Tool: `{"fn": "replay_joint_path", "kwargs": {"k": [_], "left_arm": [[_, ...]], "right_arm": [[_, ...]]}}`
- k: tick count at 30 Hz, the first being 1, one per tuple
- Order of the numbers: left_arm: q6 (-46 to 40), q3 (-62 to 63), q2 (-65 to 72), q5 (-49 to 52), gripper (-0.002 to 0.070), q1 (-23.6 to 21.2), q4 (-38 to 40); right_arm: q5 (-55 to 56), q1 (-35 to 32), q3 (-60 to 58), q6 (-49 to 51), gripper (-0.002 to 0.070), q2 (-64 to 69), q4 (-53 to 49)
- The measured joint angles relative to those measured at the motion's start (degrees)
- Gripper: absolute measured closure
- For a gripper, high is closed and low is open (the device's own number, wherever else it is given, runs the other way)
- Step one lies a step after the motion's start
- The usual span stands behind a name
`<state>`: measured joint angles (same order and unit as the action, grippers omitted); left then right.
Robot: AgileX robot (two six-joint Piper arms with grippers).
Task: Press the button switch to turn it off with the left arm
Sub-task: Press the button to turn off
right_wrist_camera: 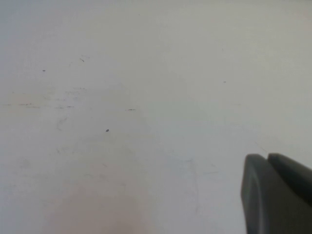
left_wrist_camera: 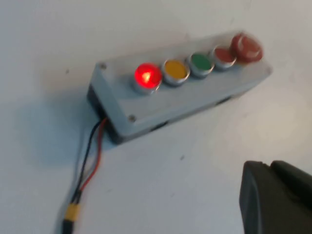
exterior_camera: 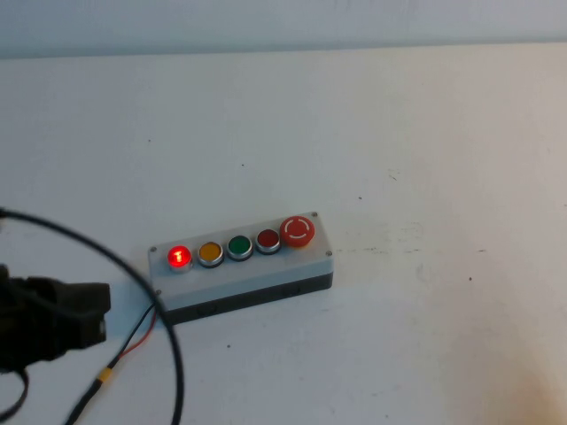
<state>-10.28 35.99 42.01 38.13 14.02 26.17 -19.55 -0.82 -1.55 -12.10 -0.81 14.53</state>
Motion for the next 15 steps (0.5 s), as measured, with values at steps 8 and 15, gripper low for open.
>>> {"fn": "replay_joint_path", "kwargs": {"k": [8, 15], "left_arm": [[-1.48, 22.06, 25.80, 19.84, 0.0677, 0.25, -13.98], [-1.95, 31.86, 40.57, 21.46, 0.0677, 5.52, -18.74]], "right_arm": [[0.00, 0.00, 0.00, 0.00, 0.0692, 0.00, 0.00], [0.00, 0.00, 0.00, 0.00, 0.0692, 0.00, 0.00]]}}
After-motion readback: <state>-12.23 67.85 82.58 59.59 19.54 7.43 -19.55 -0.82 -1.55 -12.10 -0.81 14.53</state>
